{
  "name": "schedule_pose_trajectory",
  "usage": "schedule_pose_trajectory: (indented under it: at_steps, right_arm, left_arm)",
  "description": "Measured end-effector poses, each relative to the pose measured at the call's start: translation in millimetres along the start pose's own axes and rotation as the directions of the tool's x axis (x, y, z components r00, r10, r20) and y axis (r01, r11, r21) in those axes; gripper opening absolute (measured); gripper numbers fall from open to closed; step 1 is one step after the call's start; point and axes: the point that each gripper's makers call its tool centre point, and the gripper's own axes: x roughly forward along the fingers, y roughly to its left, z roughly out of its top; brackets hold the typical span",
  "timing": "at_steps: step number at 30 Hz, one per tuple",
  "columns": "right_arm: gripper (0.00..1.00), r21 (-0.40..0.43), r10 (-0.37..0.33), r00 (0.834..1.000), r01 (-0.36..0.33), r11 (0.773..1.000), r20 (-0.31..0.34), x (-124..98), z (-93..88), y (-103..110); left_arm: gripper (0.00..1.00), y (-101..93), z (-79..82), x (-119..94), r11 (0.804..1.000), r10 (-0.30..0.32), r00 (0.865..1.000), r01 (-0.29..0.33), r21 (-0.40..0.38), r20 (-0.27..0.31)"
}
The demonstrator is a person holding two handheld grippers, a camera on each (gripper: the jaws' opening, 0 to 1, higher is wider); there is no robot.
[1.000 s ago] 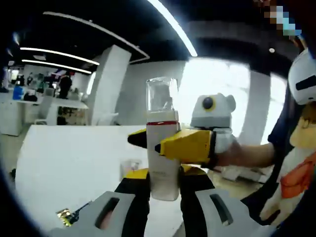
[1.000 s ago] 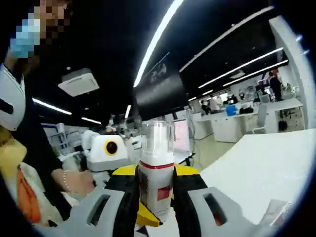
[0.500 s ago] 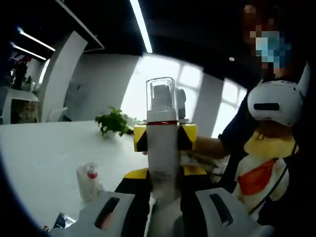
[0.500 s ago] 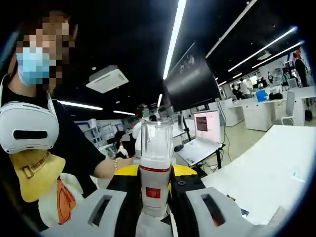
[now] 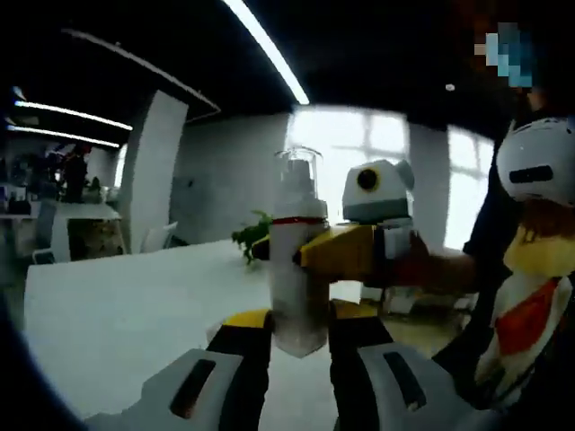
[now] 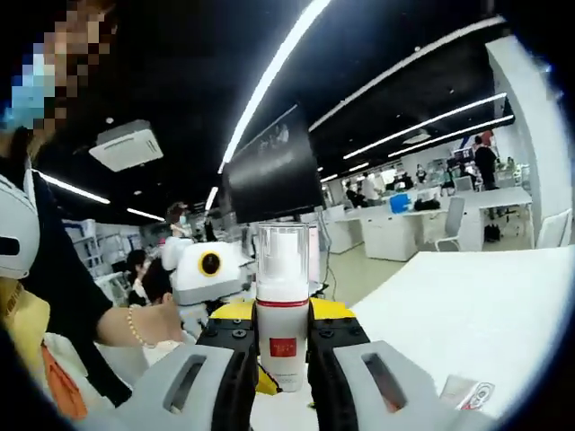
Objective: Arrange the skincare products in the storage area until every visible bottle or jar stands upright without overlapping.
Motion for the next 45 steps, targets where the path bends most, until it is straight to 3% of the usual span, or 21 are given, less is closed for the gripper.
schedule_pose_trajectory:
  at_steps: [1,2,3,5,8,12,13,16,18,19,23,25,26,27,28,30,31,34,37,42,45]
  right_arm:
    - [0.19,-0.042,-0.060,0.998,0.060,0.997,0.013,1,2.1,-5]
    - [0.19,-0.066,-0.108,0.994,0.109,0.992,0.023,1,2.8,-7]
    - [0.19,-0.078,-0.127,0.991,0.130,0.989,0.040,2,4.9,-7]
    - [0.19,-0.079,-0.170,0.980,0.179,0.981,0.107,4,10.8,-3]
    - [0.19,-0.122,-0.199,0.968,0.219,0.968,0.152,5,12.2,-2]
    - [0.19,-0.216,-0.222,0.965,0.248,0.944,0.138,3,4.0,1]
    - [0.19,-0.232,-0.220,0.966,0.247,0.941,0.136,4,2.0,3]
    - [0.19,-0.234,-0.229,0.963,0.257,0.938,0.138,1,0.5,1]
    - [0.20,-0.222,-0.234,0.963,0.259,0.940,0.134,-2,-1.4,-2]
    - [0.20,-0.220,-0.233,0.964,0.258,0.941,0.131,-3,-2.5,-3]
    - [0.21,-0.227,-0.202,0.972,0.224,0.948,0.118,-7,-6.7,-6]
    - [0.22,-0.241,-0.160,0.981,0.182,0.953,0.109,-10,-9.2,-6]
    - [0.22,-0.233,-0.162,0.982,0.180,0.956,0.093,-11,-11.1,-8]
    - [0.23,-0.230,-0.157,0.985,0.171,0.958,0.076,-16,-13.3,-11]
    - [0.23,-0.241,-0.131,0.990,0.140,0.960,0.053,-17,-16.3,-10]
    - [0.25,-0.227,-0.087,0.996,0.083,0.970,-0.006,-26,-25.8,-12]
    - [0.25,-0.215,-0.077,0.997,0.070,0.974,-0.028,-31,-29.4,-14]
    - [0.26,-0.203,-0.004,0.998,-0.010,0.979,-0.068,-46,-36.4,-15]
    - [0.26,-0.223,0.055,0.993,-0.077,0.972,-0.105,-60,-39.4,-16]
    - [0.25,-0.271,0.102,0.983,-0.141,0.952,-0.154,-72,-41.2,-15]
    - [0.25,-0.274,0.154,0.970,-0.203,0.940,-0.190,-81,-43.0,-18]
  left_arm:
    - [0.24,4.9,1.8,1,0.997,0.064,0.998,-0.064,0.050,0.002]
    - [0.24,8.1,4.4,3,0.978,0.150,0.989,-0.149,0.143,0.009]
    - [0.24,9.9,6.1,4,0.964,0.187,0.982,-0.186,0.188,0.012]
    - [0.27,12.5,11.2,5,0.919,0.299,0.953,-0.300,0.258,0.043]
    - [0.32,11.5,13.3,6,0.885,0.398,0.913,-0.407,0.226,0.087]
    - [0.24,21.6,13.9,-2,0.835,0.504,0.856,-0.517,0.185,0.117]
    - [0.27,21.1,11.9,-1,0.839,0.500,0.860,-0.511,0.187,0.104]
    - [0.26,18.9,9.8,-1,0.815,0.530,0.841,-0.540,0.209,0.107]
    - [0.26,20.6,8.1,0,0.821,0.525,0.845,-0.535,0.198,0.105]
    - [0.25,20.4,4.5,2,0.846,0.502,0.860,-0.511,0.153,0.092]
    - [0.24,13.6,-0.4,9,0.903,0.408,0.910,-0.413,0.116,0.068]
    - [0.24,11.6,-2.7,12,0.919,0.375,0.926,-0.379,0.108,0.056]
    - [0.24,5.5,-6.4,18,0.937,0.321,0.946,-0.324,0.132,0.041]
    - [0.24,3.3,-7.9,20,0.943,0.302,0.953,-0.304,0.133,0.037]
    - [0.24,-3.2,-12.1,25,0.964,0.242,0.970,-0.244,0.107,0.025]
    - [0.24,-11.1,-17.1,31,0.977,0.177,0.984,-0.179,0.112,0.023]
    - [0.24,-18.6,-22.7,36,0.986,0.107,0.994,-0.107,0.126,0.003]
    - [0.24,-30.3,-30.2,43,0.991,0.004,1.000,-0.004,0.130,-0.006]
    - [0.24,-48.4,-37.4,49,0.984,-0.146,0.989,0.146,0.103,-0.006]
    - [0.24,-50.8,-52.2,61,0.970,-0.199,0.980,0.200,0.140,-0.021]
    - [0.24,-59.5,-62.6,66,0.956,-0.260,0.965,0.263,0.132,-0.044]
